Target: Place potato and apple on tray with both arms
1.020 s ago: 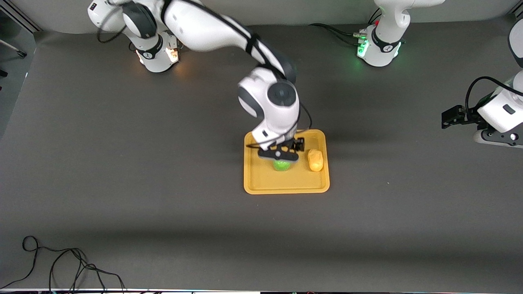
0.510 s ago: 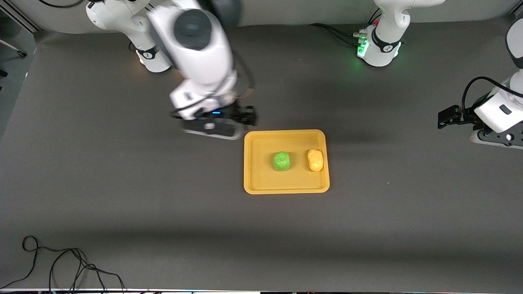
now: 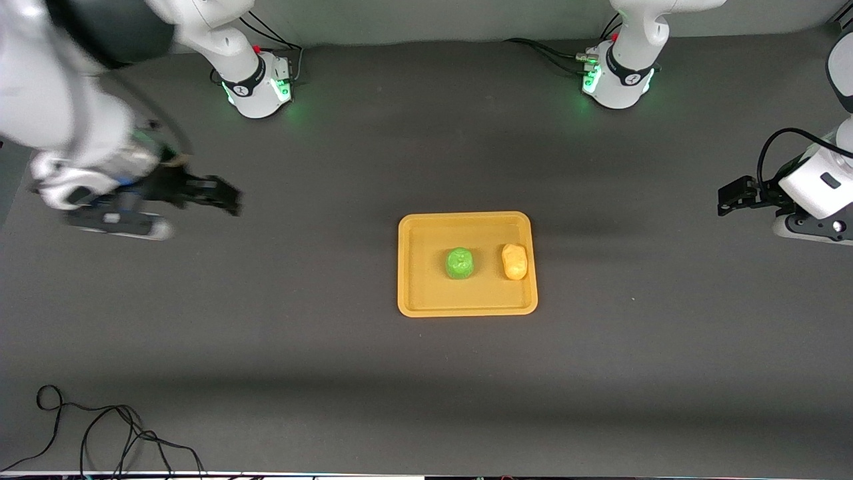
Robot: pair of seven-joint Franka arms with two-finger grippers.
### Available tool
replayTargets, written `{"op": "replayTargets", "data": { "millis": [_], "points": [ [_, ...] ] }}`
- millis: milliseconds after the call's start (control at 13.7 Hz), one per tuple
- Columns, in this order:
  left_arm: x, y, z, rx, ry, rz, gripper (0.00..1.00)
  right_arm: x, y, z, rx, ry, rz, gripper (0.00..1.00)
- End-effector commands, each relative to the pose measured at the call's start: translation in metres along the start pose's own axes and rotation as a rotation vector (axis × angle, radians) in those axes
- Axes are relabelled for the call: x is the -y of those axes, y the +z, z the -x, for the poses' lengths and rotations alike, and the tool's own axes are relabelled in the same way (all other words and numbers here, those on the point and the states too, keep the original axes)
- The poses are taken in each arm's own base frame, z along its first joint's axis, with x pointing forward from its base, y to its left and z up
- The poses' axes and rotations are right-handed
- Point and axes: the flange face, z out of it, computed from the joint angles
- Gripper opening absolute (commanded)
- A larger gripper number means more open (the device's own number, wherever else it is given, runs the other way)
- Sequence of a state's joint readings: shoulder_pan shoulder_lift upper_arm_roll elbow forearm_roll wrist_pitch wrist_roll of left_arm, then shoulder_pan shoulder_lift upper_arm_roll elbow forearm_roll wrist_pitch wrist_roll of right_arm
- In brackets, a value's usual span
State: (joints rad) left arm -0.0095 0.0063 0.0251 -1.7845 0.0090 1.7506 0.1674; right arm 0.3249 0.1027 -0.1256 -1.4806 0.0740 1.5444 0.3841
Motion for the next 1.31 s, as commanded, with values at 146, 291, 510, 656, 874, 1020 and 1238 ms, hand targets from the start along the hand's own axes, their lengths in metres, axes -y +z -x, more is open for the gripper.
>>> {"op": "replayTargets", "data": {
  "millis": [146,291,510,656,874,1020,1238],
  "points": [
    [0.002,0.003,-0.002,-0.006,0.015,-0.004,1.00,-0.112,-0.002,-0.016,-0.002,-0.039,-0.002,1.00],
    [0.002,0.003,-0.002,-0.004,0.015,-0.004,1.00,-0.142,-0.005,-0.021,-0.007,-0.052,-0.004,1.00],
    [0.003,0.003,-0.002,-0.005,0.014,-0.007,1.00,-0.158,-0.005,-0.023,-0.007,-0.056,-0.003,1.00],
    [0.003,0.003,-0.002,-0.005,0.014,-0.007,1.00,-0.158,-0.004,-0.024,-0.006,-0.058,0.005,1.00],
    [0.003,0.003,-0.002,-0.005,0.015,-0.009,1.00,-0.155,-0.001,-0.025,-0.003,-0.071,0.045,1.00],
    [0.003,0.003,-0.002,-0.008,0.015,-0.009,1.00,-0.155,0.001,-0.027,-0.001,-0.075,0.046,1.00],
    [0.003,0.003,-0.002,-0.008,0.015,-0.009,1.00,-0.157,0.001,-0.028,-0.001,-0.089,0.049,1.00]
  ]
}}
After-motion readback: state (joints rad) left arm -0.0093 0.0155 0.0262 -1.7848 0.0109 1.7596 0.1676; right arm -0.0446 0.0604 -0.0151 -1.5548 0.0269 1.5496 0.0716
